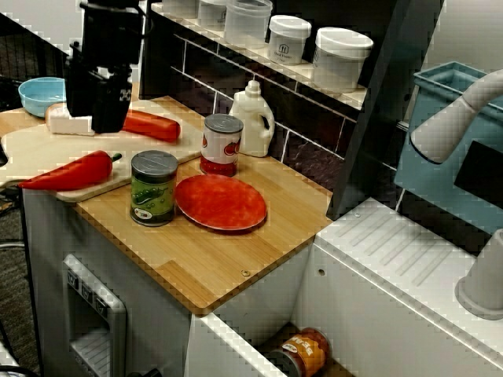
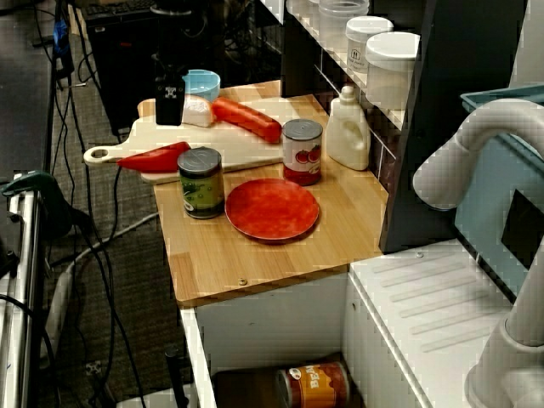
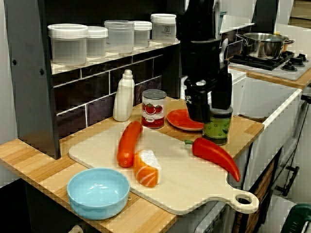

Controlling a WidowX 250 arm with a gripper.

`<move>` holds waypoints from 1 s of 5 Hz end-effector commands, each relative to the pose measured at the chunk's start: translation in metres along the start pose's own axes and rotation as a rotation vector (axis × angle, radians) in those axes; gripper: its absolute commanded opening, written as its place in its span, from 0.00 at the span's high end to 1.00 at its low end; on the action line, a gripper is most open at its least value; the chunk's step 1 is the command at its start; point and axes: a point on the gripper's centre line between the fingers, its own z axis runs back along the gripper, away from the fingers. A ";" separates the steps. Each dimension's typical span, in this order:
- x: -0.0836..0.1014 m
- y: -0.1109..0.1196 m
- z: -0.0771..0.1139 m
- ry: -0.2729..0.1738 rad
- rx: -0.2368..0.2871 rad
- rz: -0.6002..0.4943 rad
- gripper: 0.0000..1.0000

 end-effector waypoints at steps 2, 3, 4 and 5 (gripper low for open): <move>0.015 0.036 0.041 -0.122 0.048 0.101 1.00; 0.019 0.047 0.046 -0.128 0.056 0.122 1.00; 0.020 0.059 0.044 -0.123 0.069 0.146 1.00; 0.023 0.076 0.039 -0.110 0.081 0.176 1.00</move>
